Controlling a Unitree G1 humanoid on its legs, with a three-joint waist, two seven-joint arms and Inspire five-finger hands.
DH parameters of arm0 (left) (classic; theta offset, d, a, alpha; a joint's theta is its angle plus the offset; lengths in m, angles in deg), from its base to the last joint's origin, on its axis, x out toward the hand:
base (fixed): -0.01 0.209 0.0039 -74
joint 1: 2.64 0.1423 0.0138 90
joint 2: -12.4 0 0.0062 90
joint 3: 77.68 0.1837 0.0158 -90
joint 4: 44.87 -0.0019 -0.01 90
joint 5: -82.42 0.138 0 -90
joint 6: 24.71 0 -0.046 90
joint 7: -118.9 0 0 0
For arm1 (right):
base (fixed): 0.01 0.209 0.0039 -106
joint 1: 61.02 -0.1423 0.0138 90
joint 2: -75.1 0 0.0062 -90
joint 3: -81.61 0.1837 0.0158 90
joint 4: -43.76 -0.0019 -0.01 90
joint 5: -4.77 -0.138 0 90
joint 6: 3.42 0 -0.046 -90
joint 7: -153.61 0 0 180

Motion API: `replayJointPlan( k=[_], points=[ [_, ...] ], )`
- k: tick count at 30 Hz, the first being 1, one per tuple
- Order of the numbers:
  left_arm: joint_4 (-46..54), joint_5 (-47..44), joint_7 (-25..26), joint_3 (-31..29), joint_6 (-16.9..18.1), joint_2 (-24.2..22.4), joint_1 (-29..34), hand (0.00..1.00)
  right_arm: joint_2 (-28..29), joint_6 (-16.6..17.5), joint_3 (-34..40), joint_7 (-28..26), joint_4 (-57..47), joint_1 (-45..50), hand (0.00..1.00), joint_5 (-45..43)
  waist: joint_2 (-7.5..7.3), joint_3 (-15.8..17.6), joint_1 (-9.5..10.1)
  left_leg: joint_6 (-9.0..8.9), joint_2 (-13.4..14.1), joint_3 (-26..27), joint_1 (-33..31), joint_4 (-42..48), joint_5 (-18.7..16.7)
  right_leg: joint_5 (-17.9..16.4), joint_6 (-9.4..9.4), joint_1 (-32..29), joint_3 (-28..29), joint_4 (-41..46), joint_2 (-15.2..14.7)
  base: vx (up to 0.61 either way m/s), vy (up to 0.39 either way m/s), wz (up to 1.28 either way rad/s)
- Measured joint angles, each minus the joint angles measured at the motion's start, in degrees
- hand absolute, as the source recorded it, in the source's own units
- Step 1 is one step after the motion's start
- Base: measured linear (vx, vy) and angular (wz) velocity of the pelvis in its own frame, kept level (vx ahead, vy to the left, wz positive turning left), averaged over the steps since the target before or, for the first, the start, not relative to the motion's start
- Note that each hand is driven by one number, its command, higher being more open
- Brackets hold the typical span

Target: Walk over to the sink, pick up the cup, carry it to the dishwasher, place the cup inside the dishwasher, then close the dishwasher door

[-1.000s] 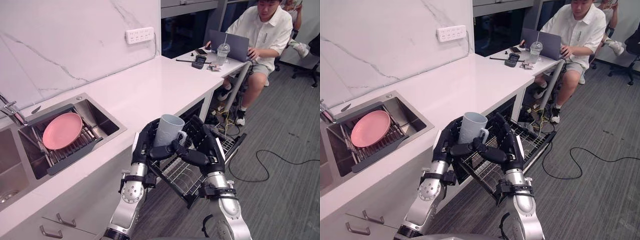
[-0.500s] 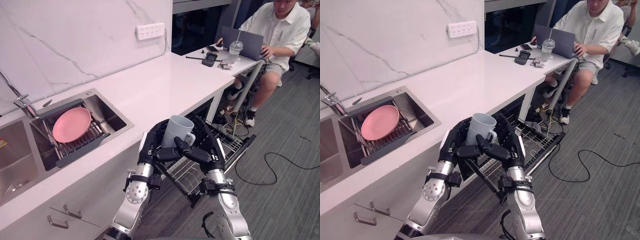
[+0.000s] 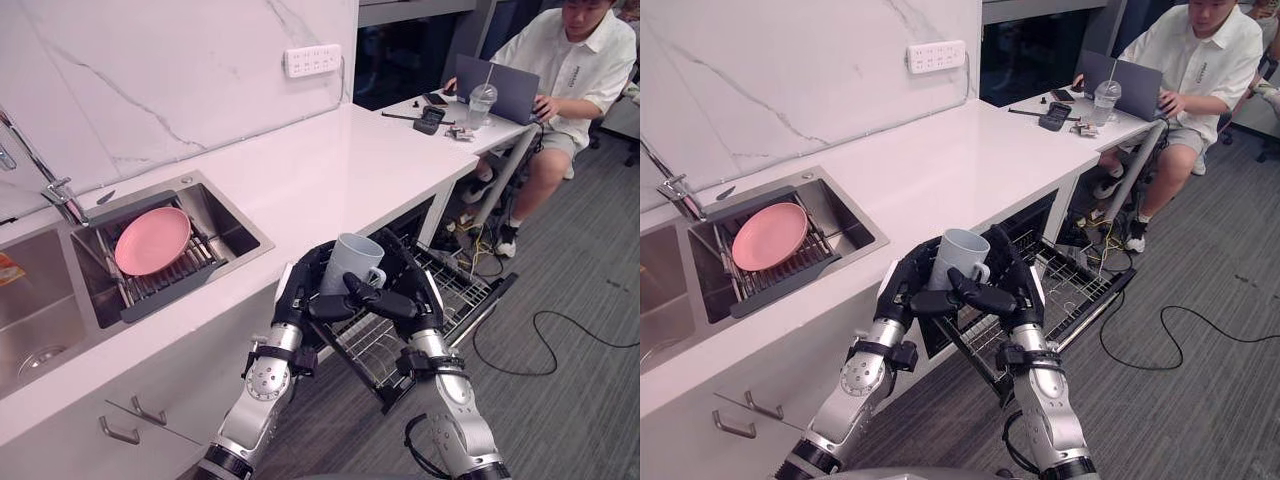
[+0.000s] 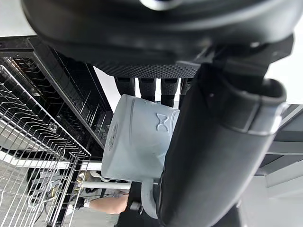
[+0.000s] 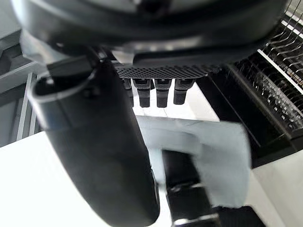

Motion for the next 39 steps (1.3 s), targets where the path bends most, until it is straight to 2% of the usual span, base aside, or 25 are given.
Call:
replayJointPlan(
  k=[4,16,17,25,29,35,39],
  points=[
    [-0.29,-1.13,0.00,0.68,-0.18,0.41,-0.10,0.30,-0.27,-0.33,-0.63,-0.48,0.94,-1.46,0.30,-2.38,-0.70,-0.18,0.10,-0.03,0.03,-0.37,0.00,-0.73,0.70,0.13,-0.19,-0.16,-0.27,-0.03,0.11,-0.02,-0.016,0.06],
    [-0.27,-1.84,-0.24,0.59,-0.15,1.68,-1.22,0.30,-3.38,-1.38,-1.62,-1.03,4.11,-5.36,0.30,-6.01,-1.24,-0.10,0.16,-0.05,0.18,-0.29,-0.05,-0.72,1.08,1.43,-0.34,0.29,-0.29,-1.52,0.16,-0.02,-0.004,0.00],
    [-0.26,-1.84,-0.24,0.58,-0.15,1.68,-1.22,0.90,-3.38,-1.38,-1.61,-1.03,4.10,-5.36,0.30,-6.03,-1.24,-0.10,0.13,-0.05,0.19,-0.29,-0.05,-0.72,1.08,1.46,-0.34,0.35,-0.30,-1.60,0.17,0.00,0.000,0.00],
    [1.82,-1.52,-3.11,1.09,-0.10,1.46,-1.21,0.90,-1.52,-1.54,2.49,-1.10,2.99,-5.37,0.30,-5.98,-1.57,0.12,0.16,-0.06,0.18,-0.35,0.00,-0.72,1.08,1.46,-0.33,0.65,-0.36,-1.59,0.18,0.00,0.000,0.00],
    [4.57,-1.01,-3.86,-0.36,-0.03,-0.62,-1.09,0.90,-0.08,-1.52,5.12,-0.51,0.15,-5.36,0.30,-5.25,-1.91,0.37,0.18,-0.06,0.16,-0.07,0.39,-0.95,1.07,1.46,-0.34,0.64,-0.09,-1.37,0.22,-0.01,-0.001,-0.03],
    [7.75,-0.45,-4.15,-5.50,1.24,-2.69,-0.22,0.90,1.27,-1.41,9.82,0.40,-4.54,-5.00,0.30,0.60,-1.79,0.47,0.18,-0.15,0.07,0.94,1.71,-2.22,1.16,1.39,-0.35,0.87,0.73,-1.29,0.29,-0.01,-0.002,-0.07],
    [7.75,-0.47,-4.04,-9.05,1.25,-3.57,1.46,0.90,1.46,-1.29,13.17,1.01,-5.60,-4.30,0.30,1.07,-1.71,0.83,0.17,-0.21,0.03,1.14,2.38,-2.83,1.14,1.06,-0.44,1.11,0.79,-1.28,0.31,0.00,-0.002,-0.01]
  ],
)
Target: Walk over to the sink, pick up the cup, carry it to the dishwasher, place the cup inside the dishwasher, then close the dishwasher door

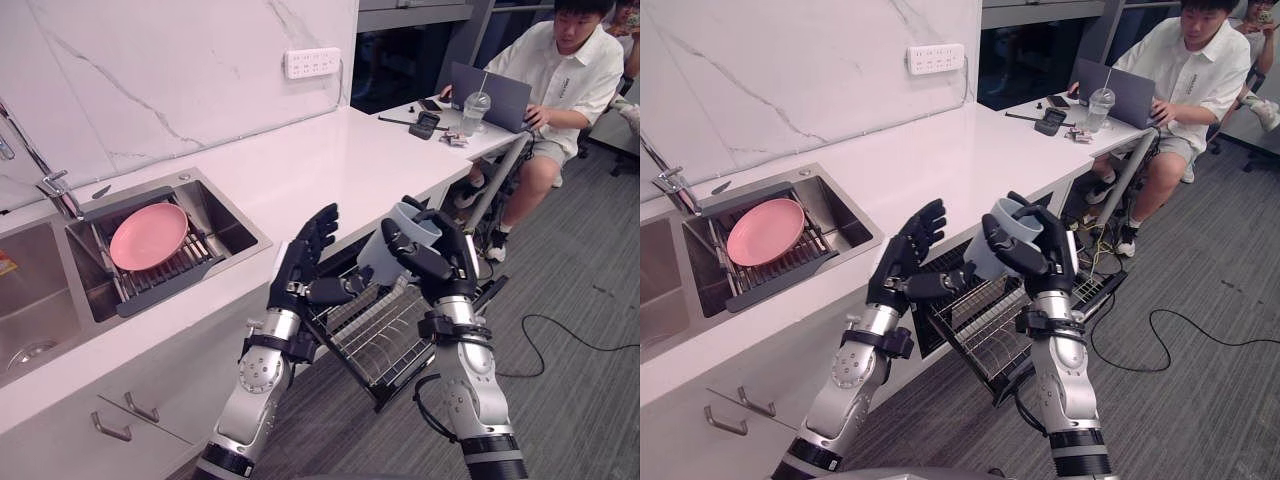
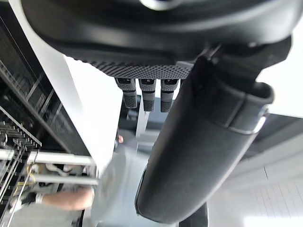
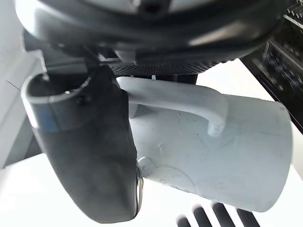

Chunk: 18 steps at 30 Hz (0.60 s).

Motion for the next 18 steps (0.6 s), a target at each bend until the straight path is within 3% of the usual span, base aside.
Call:
replayJointPlan(
  k=[13,18],
  points=[
    [0.81,-0.38,-3.01,-2.59,-0.02,-0.82,11.38,0.90,2.03,0.02,3.34,0.01,-4.17,10.41,0.30,5.00,0.55,0.53,-0.02,-0.16,-0.03,0.03,0.28,-1.14,-0.08,-0.50,0.13,-0.07,-0.14,-0.03,0.09,0.00,-0.001,0.00],
    [-5.09,-0.01,-4.90,-3.84,-0.08,-1.19,15.58,0.90,2.70,0.01,3.84,0.01,-4.17,14.14,0.30,5.01,0.93,0.72,0.01,-0.25,-0.02,0.02,0.60,-1.69,0.02,-0.79,0.21,-0.01,-0.25,0.03,0.13,0.00,0.000,0.00]
  ],
)
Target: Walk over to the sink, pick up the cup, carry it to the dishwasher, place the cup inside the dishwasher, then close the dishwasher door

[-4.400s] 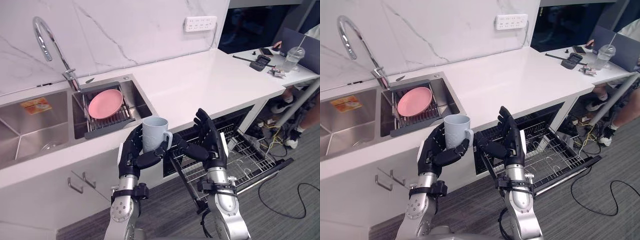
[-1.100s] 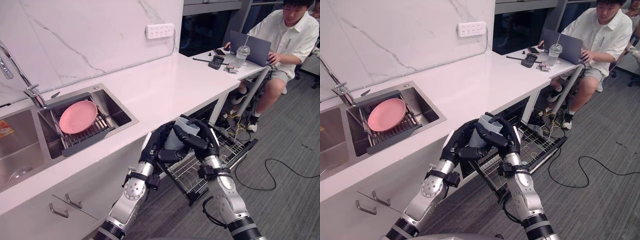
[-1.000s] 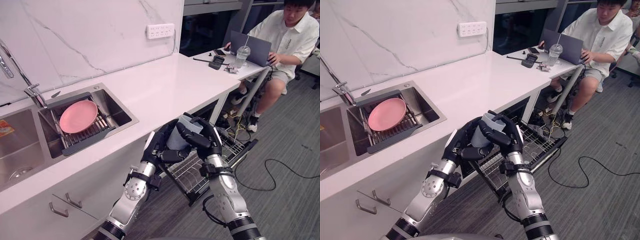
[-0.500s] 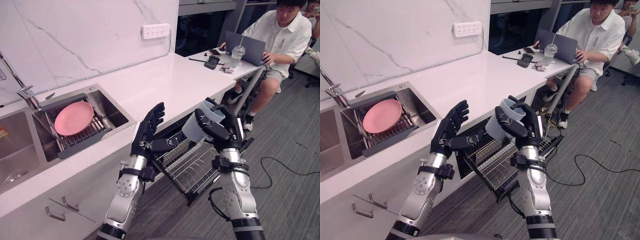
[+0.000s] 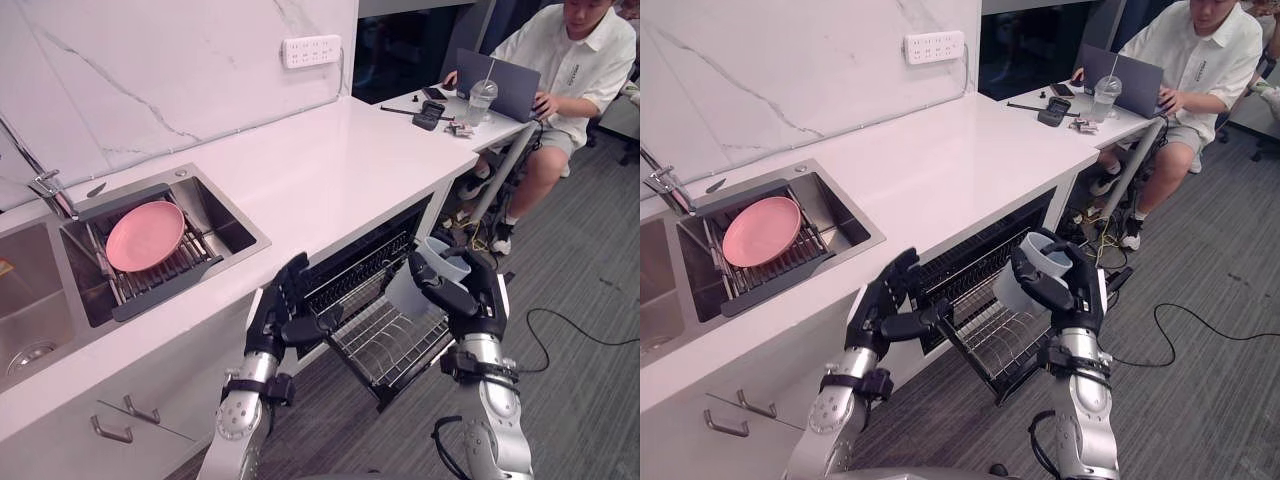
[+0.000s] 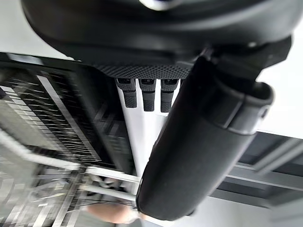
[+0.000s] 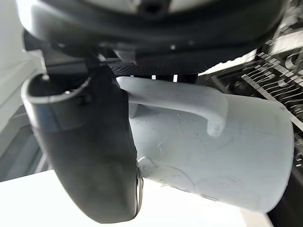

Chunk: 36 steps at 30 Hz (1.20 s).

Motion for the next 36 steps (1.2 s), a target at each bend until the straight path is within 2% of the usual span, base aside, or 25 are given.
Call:
replayJointPlan(
  k=[7,15,20,24,31,36],
  points=[
    [-16.73,3.68,-0.50,-5.06,-1.13,-0.99,2.10,0.90,1.08,0.00,1.08,0.06,0.11,1.32,0.30,1.29,0.00,0.02,0.14,0.02,-0.04,-0.33,0.15,-0.24,0.06,-0.10,0.14,0.29,-0.46,-0.01,-0.10,0.00,-0.004,0.01],
    [-29.46,9.10,0.27,-7.98,-1.50,0.37,2.79,0.90,1.22,0.36,1.62,1.30,5.46,1.03,0.30,1.69,0.22,0.29,0.25,-0.40,-0.16,-2.20,0.49,-0.83,0.71,-0.71,-0.03,1.20,-2.46,0.04,-0.29,-0.03,-0.025,0.13],
    [-35.82,11.28,0.96,-9.89,-1.40,1.42,2.00,0.90,-0.44,0.37,1.57,2.90,10.66,-0.58,0.30,6.11,0.65,1.24,0.46,-0.61,-0.28,-2.82,-0.33,-1.62,1.24,-0.72,-0.06,0.34,-3.15,0.05,-0.30,-0.02,-0.021,0.07],
    [-38.58,11.71,1.49,-11.02,-1.14,1.90,-0.62,0.90,-3.33,0.37,1.25,3.78,13.80,-3.31,0.30,10.46,0.98,3.21,1.43,-0.30,-0.32,-3.40,-1.56,-1.46,1.61,-0.71,-0.06,-0.61,-3.71,0.11,-0.35,-0.01,-0.014,0.07],
    [-40.25,13.37,2.51,-11.28,-0.25,2.11,-5.56,0.90,-7.97,0.32,-0.70,6.22,19.51,-13.71,0.30,15.20,1.63,11.34,1.74,-0.16,-0.27,-4.94,-7.09,2.55,1.66,-0.67,-0.02,-4.18,-4.98,2.40,-0.59,-0.02,-0.009,0.11],
    [-39.59,13.32,2.66,-11.25,0.06,1.53,-7.48,0.90,-9.35,0.25,-1.64,7.86,19.60,-18.36,0.30,15.81,2.27,15.05,3.07,0.12,0.27,-5.20,-11.60,7.38,0.26,-0.68,-0.03,-7.32,-5.18,4.57,-0.46,-0.09,-0.010,0.03]
  ],
)
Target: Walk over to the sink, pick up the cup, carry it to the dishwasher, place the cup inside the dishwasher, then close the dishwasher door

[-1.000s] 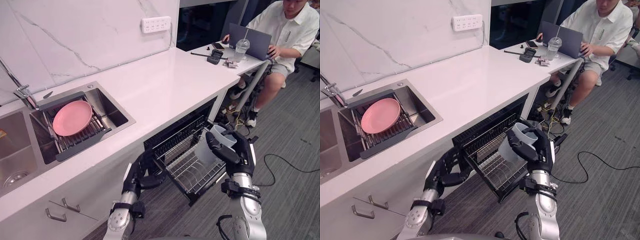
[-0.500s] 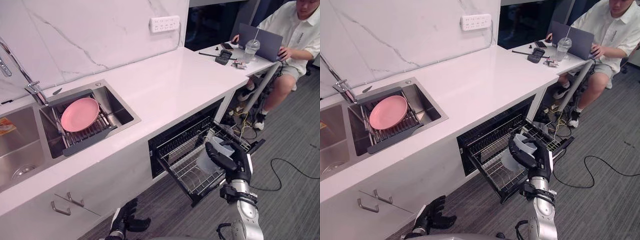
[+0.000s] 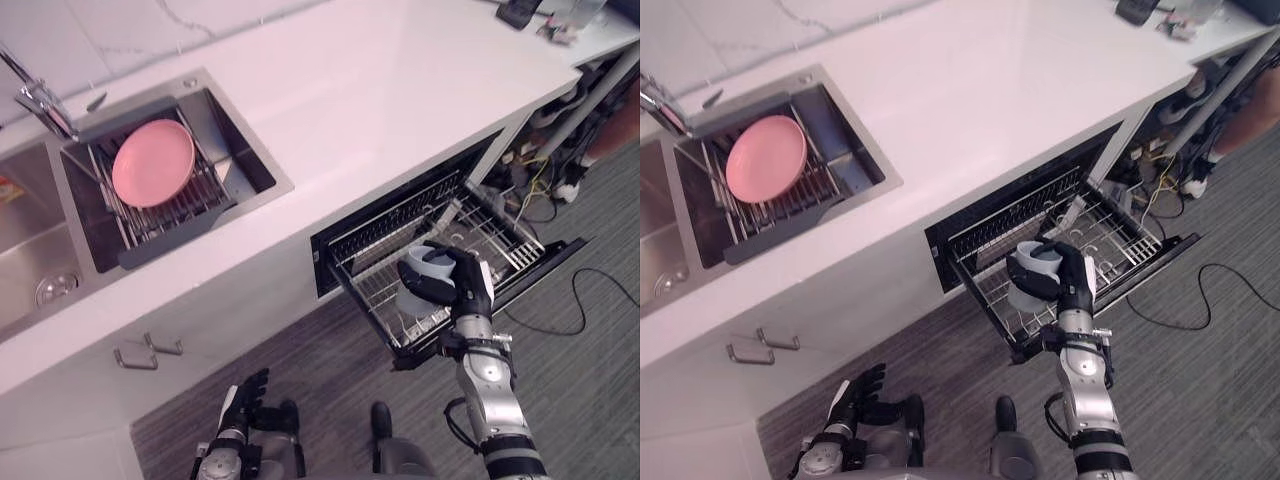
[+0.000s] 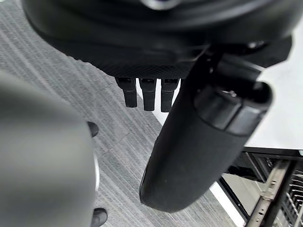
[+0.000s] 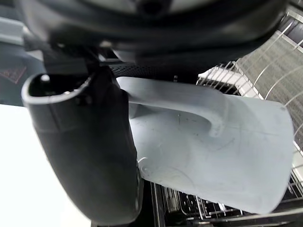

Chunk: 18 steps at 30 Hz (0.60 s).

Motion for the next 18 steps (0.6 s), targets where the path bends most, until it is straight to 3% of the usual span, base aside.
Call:
replayJointPlan(
  k=[9,18],
  points=[
    [3.02,-1.59,1.18,0.37,1.08,-0.22,-0.12,0.90,-3.69,-0.58,-0.22,2.54,2.98,-7.08,0.30,-0.07,0.66,3.25,1.65,0.17,0.74,-0.08,-5.09,2.75,-0.14,0.00,-0.06,-5.10,0.10,2.77,0.46,-0.04,-0.008,0.00],
    [5.50,-3.51,2.32,0.65,1.82,-0.25,-0.47,0.90,-6.77,-1.81,-0.29,3.70,10.03,-16.25,0.30,0.06,1.18,6.70,2.09,0.05,0.58,-1.17,-7.11,2.57,0.68,0.00,-0.07,-6.75,-1.01,3.16,-0.08,0.01,-0.004,0.05]
  ],
)
